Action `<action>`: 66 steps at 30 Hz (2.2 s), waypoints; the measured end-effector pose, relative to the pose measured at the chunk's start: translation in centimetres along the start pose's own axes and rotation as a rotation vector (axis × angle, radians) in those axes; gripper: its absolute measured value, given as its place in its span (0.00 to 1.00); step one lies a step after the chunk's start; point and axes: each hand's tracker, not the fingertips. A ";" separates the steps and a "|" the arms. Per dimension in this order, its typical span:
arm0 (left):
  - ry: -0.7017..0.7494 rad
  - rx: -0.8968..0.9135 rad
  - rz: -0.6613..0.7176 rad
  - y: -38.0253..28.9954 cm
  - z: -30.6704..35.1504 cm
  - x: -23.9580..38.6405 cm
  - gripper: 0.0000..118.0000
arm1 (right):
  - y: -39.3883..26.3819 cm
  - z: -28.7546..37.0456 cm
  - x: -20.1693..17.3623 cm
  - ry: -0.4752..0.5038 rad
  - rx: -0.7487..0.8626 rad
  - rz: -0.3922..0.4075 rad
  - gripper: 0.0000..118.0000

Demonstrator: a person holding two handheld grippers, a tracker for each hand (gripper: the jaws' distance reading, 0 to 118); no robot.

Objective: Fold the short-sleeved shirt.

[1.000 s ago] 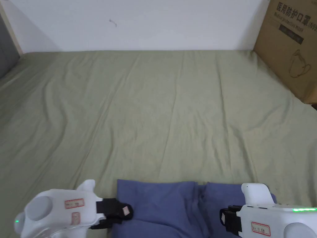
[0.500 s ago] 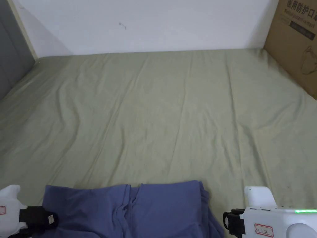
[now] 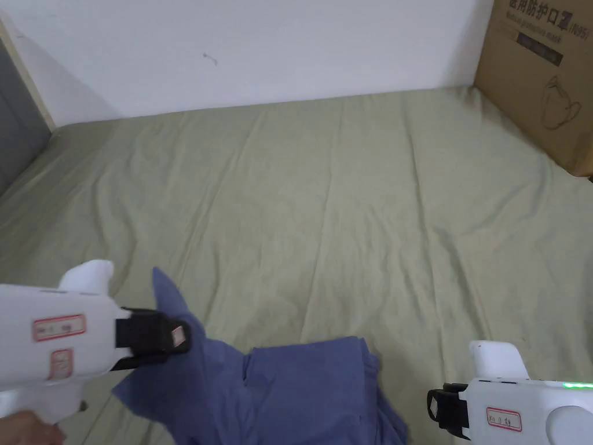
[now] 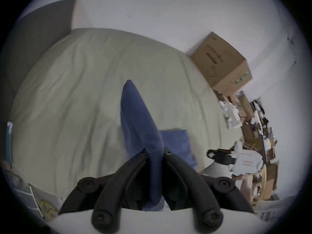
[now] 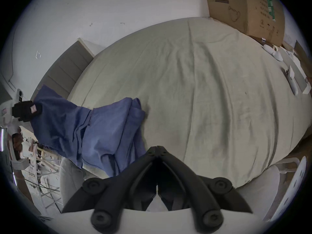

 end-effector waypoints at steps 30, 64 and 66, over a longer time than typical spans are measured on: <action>0.050 -0.157 0.098 -3.1 -13.8 -0.4 0.00 | -0.9 0.6 4.4 -0.032 0.013 -0.112 0.00; -0.216 -0.309 -0.094 -8.4 -21.4 10.4 0.00 | -1.0 2.1 5.0 -0.060 0.014 -0.117 0.00; -0.231 -0.240 -0.073 -7.3 -18.6 8.8 0.00 | -0.5 2.5 4.5 -0.050 0.025 -0.102 0.00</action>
